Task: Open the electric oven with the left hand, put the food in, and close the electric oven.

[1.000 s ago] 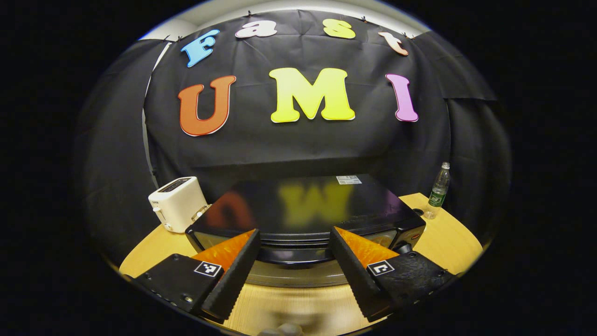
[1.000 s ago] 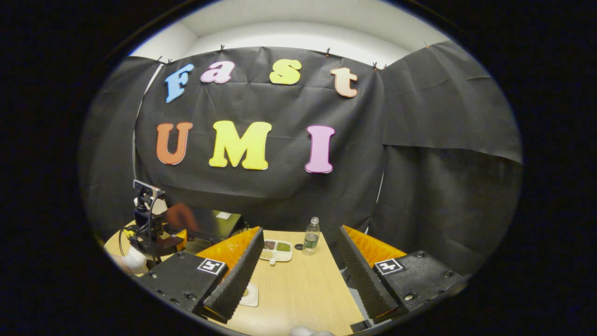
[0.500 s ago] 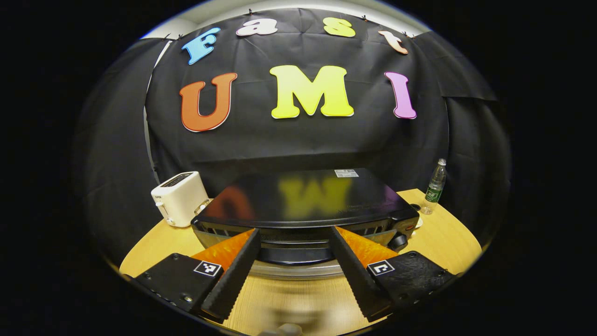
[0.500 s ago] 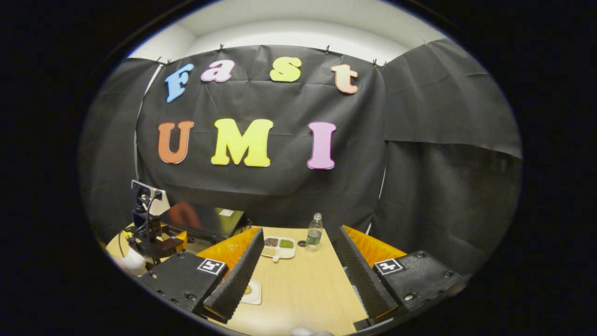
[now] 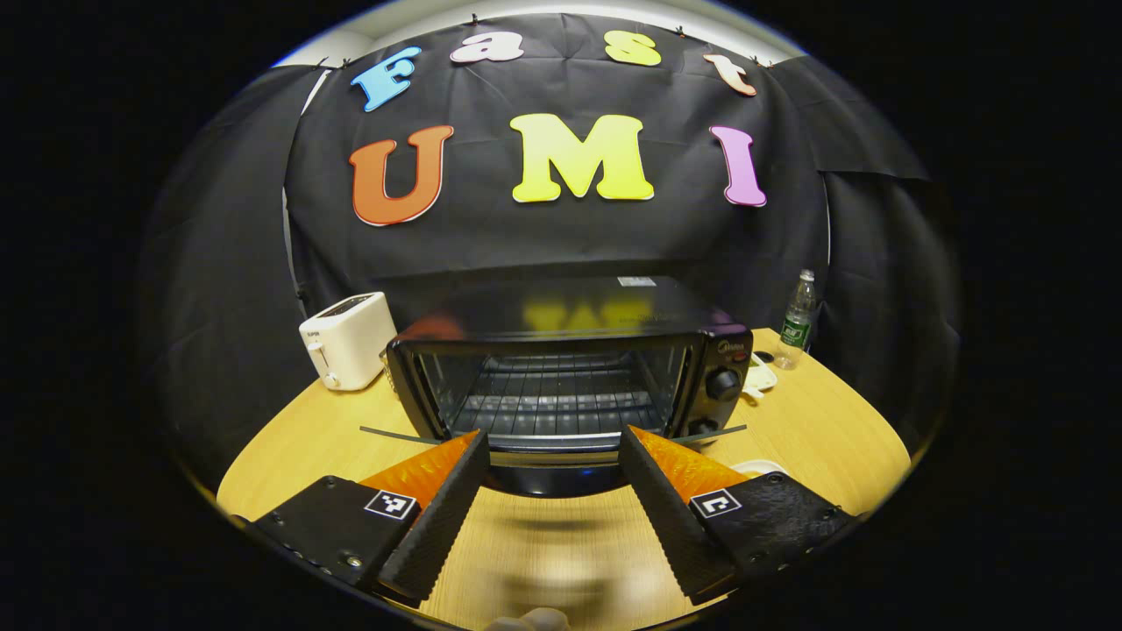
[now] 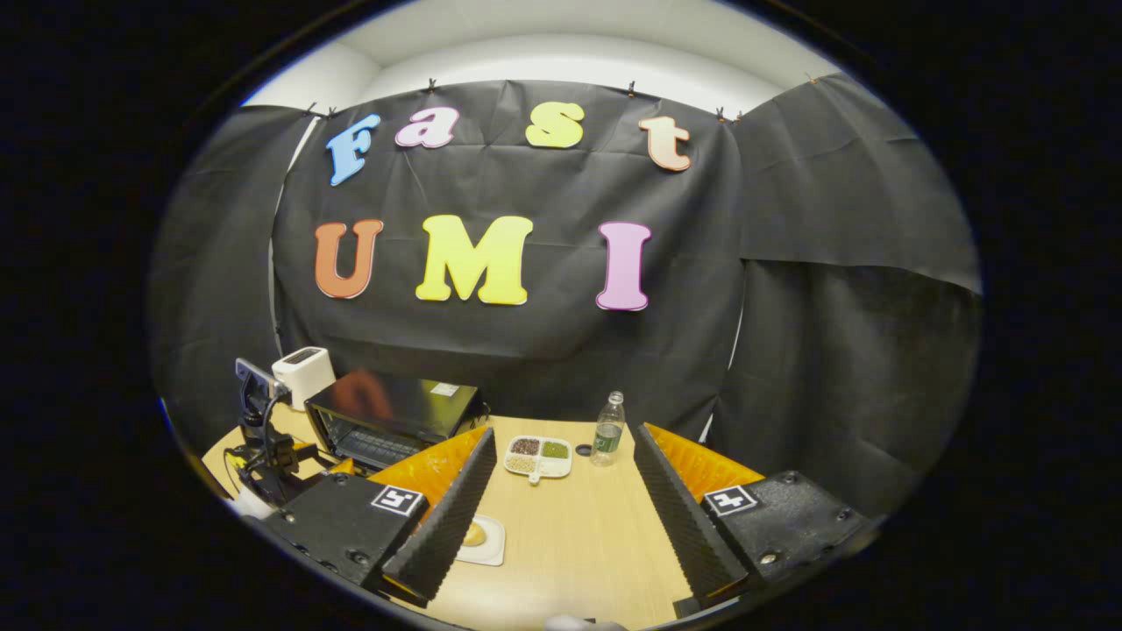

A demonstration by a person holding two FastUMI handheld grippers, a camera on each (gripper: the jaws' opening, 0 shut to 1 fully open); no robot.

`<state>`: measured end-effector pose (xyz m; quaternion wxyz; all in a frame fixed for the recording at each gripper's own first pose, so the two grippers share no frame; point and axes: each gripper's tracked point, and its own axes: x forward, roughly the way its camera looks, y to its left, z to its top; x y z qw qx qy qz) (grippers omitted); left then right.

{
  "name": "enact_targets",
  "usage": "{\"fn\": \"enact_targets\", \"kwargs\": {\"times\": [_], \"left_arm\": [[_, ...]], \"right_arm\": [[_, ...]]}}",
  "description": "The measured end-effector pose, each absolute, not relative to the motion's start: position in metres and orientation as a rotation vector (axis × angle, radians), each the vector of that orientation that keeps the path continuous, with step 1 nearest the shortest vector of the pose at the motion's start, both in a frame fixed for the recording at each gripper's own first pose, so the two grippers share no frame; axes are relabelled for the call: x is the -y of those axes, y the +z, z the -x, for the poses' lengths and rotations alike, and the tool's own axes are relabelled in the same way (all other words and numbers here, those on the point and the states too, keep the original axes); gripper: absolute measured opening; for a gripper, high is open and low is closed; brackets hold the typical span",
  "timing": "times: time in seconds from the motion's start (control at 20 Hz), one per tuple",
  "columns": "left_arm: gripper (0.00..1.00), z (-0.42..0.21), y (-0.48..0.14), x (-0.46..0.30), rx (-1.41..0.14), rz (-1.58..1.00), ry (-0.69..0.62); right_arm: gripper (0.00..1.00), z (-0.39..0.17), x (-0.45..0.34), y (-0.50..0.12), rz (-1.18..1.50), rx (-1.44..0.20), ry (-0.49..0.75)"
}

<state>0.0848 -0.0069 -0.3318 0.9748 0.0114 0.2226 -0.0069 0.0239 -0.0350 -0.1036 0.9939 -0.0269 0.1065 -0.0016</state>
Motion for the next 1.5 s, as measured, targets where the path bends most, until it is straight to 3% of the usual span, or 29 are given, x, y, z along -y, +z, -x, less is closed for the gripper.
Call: {"fn": "enact_targets", "kwargs": {"times": [0.95,1.3,1.5], "left_arm": [[0.95,-0.014,-0.449,0.010,-0.733,0.078,-0.021],[0.95,-0.016,-0.439,0.011,-0.695,0.069,-0.030],[0.94,-0.017,-0.389,0.003,-0.597,0.054,-0.030]], "right_arm": [[1.00,0.001,0.021,-0.143,0.076,-0.297,0.018],[1.00,-0.001,0.021,-0.153,0.045,-0.313,0.020],[1.00,-0.009,0.017,-0.161,0.036,-0.294,0.024]]}}
